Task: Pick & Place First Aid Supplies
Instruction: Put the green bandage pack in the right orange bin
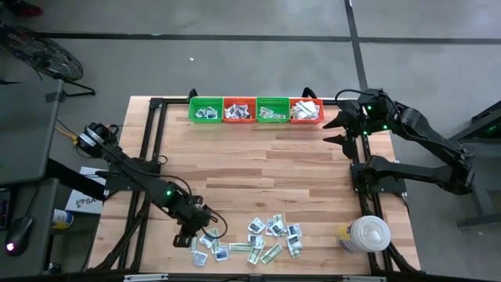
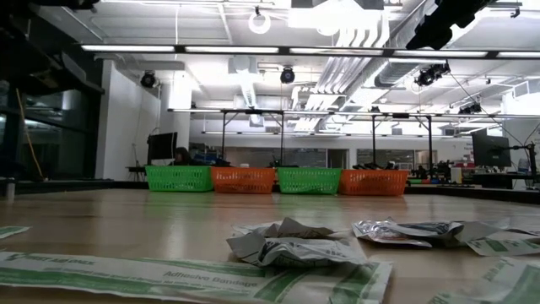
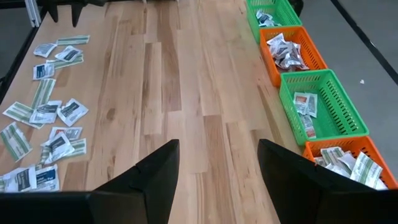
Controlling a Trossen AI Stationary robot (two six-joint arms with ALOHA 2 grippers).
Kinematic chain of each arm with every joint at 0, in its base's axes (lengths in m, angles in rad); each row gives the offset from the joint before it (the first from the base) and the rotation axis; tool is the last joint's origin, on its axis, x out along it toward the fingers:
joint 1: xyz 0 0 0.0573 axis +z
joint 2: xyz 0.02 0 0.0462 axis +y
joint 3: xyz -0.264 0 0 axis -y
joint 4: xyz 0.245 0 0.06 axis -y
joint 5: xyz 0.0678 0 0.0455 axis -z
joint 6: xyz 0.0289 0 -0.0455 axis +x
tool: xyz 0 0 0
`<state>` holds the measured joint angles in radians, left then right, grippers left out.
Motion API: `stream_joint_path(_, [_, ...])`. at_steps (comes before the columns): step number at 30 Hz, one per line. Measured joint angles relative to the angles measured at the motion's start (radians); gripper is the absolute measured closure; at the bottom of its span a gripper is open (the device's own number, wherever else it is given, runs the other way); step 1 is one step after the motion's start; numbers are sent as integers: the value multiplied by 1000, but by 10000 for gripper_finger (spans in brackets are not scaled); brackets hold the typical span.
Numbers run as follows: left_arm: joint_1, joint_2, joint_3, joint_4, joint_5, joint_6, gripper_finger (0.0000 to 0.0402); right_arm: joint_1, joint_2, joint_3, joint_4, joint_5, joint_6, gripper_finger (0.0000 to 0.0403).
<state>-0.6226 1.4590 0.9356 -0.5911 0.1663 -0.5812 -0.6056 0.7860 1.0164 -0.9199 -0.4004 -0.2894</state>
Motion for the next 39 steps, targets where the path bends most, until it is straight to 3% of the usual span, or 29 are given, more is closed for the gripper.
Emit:
stream_joint_path(8, [-53,45,0,4,-17,-33,220,0,0,0,-4,-2,0,192])
stream_joint_path(24, [-60,158,0,13,-71,-75,220,0,0,0,-5,-3,20,192])
stream_joint_path(39, [-91,299,7,-4,-58,-132,220,0,0,0,-27,-3,27,192])
